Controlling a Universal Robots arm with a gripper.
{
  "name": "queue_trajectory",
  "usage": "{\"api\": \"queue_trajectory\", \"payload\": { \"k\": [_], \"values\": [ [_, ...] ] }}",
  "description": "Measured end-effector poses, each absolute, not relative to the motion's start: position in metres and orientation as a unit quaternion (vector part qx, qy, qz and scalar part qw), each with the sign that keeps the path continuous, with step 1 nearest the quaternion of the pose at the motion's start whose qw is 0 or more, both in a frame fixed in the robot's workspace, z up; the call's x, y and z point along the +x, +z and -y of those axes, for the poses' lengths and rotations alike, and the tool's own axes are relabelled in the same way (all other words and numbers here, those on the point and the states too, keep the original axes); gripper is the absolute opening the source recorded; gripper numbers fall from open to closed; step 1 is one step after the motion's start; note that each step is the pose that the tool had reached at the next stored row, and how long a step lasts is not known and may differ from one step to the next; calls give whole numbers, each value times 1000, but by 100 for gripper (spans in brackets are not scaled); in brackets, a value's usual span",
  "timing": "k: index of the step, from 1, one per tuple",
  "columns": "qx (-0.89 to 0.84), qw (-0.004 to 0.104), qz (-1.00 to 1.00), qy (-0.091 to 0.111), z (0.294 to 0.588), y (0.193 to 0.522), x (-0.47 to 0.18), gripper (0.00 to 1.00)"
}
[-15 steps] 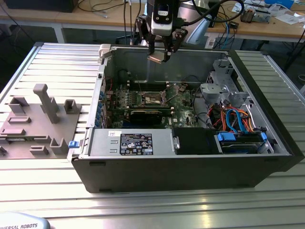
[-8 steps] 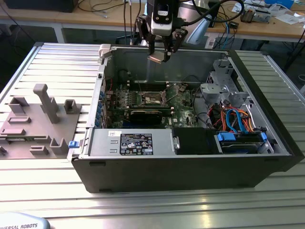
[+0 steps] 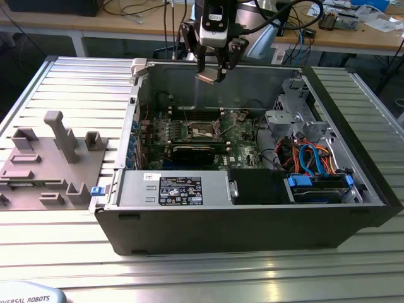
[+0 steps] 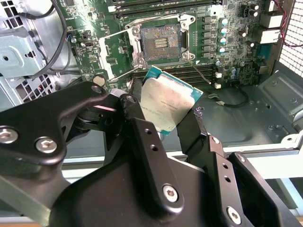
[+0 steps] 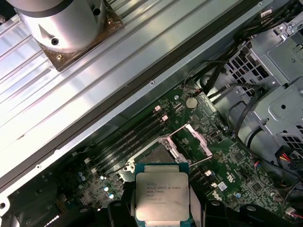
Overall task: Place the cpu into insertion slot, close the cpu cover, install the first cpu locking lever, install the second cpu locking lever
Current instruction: 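Place the cpu into insertion slot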
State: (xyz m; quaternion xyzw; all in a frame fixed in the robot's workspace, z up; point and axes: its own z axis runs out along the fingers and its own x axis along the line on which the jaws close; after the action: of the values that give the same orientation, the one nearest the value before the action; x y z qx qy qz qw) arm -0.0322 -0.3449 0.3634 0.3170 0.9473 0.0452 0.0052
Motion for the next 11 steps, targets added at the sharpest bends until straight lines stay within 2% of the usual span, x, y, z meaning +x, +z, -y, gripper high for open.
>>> {"api": "queue_trajectory", "payload": {
  "k": [11],
  "values": [
    [325,6,-945,45,345,363,-32,54]
  ]
}}
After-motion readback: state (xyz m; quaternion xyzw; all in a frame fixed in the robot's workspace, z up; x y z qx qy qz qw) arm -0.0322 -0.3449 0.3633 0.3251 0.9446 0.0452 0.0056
